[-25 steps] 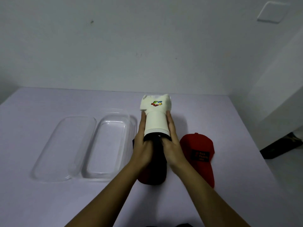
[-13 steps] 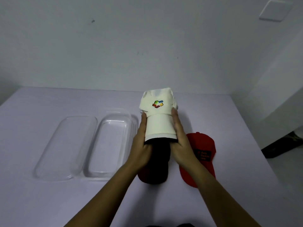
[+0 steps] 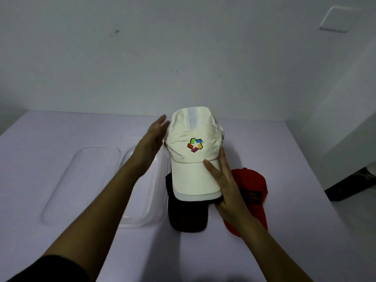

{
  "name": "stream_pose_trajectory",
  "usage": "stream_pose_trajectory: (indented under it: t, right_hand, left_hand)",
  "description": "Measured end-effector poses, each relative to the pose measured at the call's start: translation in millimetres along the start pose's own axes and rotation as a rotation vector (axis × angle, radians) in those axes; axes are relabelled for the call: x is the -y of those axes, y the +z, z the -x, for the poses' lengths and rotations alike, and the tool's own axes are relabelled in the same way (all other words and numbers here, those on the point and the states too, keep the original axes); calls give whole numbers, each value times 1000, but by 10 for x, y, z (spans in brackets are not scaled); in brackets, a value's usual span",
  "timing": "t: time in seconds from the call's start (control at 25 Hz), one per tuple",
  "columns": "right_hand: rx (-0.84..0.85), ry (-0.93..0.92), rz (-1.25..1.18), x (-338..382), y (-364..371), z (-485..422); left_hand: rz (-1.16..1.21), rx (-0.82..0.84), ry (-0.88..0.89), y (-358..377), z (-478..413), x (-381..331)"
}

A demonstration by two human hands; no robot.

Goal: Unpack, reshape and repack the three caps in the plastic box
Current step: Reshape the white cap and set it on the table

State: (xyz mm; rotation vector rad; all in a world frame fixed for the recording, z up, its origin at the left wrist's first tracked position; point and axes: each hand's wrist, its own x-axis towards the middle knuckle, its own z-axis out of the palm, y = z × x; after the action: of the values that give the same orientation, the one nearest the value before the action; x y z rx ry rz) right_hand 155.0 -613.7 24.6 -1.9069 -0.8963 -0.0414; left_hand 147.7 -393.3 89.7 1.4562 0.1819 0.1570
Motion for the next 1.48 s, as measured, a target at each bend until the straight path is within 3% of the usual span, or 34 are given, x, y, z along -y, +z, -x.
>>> stream_pose_trajectory:
  t: [0.2, 0.44, 0.48, 0.64, 0.8, 0.92, 1.08, 1.32, 1.48]
  right_hand:
    - [12, 12, 24, -30, -41, 13]
    - [236, 34, 41, 16, -249, 62]
    - [210, 52, 21, 52, -322, 24]
    - [-152, 91, -9, 200, -457, -331]
    - [-170, 121, 52, 294, -469, -678]
    - [-129, 70, 164, 278, -523, -721]
    - [42, 219, 274, 335, -641, -782]
    - [-115, 215, 315, 380, -653, -880]
    - [-250, 208, 127, 337, -638, -864]
  left_hand:
    - [-239, 251, -35, 16, -174, -7]
    - [-96, 57, 39, 60, -200, 4]
    - [-101, 49, 52, 40, -206, 4]
    - [-162, 69, 153, 192, -148, -24]
    - [-126, 12, 254, 453, -107, -43]
    - [-328, 28, 279, 424, -75, -73]
    - [-587, 65, 271, 339, -72, -105]
    - [-739, 83, 427, 559, 28, -195]
    - [-481, -24, 451, 578, 48, -219]
